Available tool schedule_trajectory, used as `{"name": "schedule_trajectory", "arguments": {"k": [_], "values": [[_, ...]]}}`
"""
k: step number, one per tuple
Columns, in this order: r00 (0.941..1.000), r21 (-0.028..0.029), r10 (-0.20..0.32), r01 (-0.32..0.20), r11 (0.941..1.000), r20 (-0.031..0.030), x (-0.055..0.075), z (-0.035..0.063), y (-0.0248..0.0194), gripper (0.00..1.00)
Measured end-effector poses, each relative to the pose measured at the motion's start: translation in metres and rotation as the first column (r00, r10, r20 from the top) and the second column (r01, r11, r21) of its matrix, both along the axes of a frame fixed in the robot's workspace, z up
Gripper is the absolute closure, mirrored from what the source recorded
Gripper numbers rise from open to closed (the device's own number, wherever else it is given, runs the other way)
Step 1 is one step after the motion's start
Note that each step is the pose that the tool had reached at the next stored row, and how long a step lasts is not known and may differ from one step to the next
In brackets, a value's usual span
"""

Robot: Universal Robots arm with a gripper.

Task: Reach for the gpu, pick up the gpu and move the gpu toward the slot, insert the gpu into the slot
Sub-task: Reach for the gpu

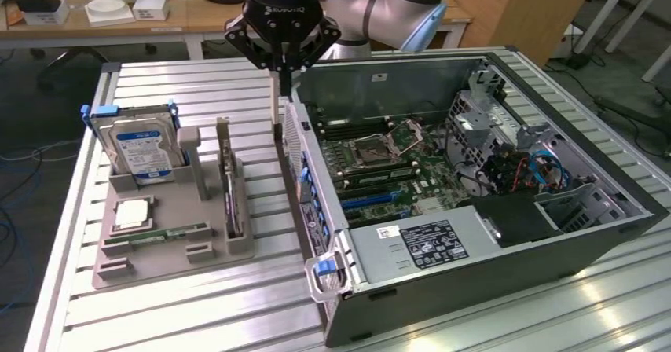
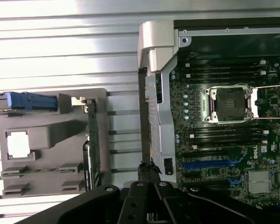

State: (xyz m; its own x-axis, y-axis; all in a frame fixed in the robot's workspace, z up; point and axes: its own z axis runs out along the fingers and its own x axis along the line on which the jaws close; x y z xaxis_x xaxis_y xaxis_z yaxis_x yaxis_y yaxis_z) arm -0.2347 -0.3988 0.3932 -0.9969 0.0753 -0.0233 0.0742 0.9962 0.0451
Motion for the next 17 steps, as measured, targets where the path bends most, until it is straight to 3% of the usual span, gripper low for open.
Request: {"name": "schedule_trajectory", "arguments": {"k": [17], "values": [[1.0, -0.0001, 0.0, 0.0, 1.0, 0.0, -0.013, 0.0, 0.0, 0.9]]}}
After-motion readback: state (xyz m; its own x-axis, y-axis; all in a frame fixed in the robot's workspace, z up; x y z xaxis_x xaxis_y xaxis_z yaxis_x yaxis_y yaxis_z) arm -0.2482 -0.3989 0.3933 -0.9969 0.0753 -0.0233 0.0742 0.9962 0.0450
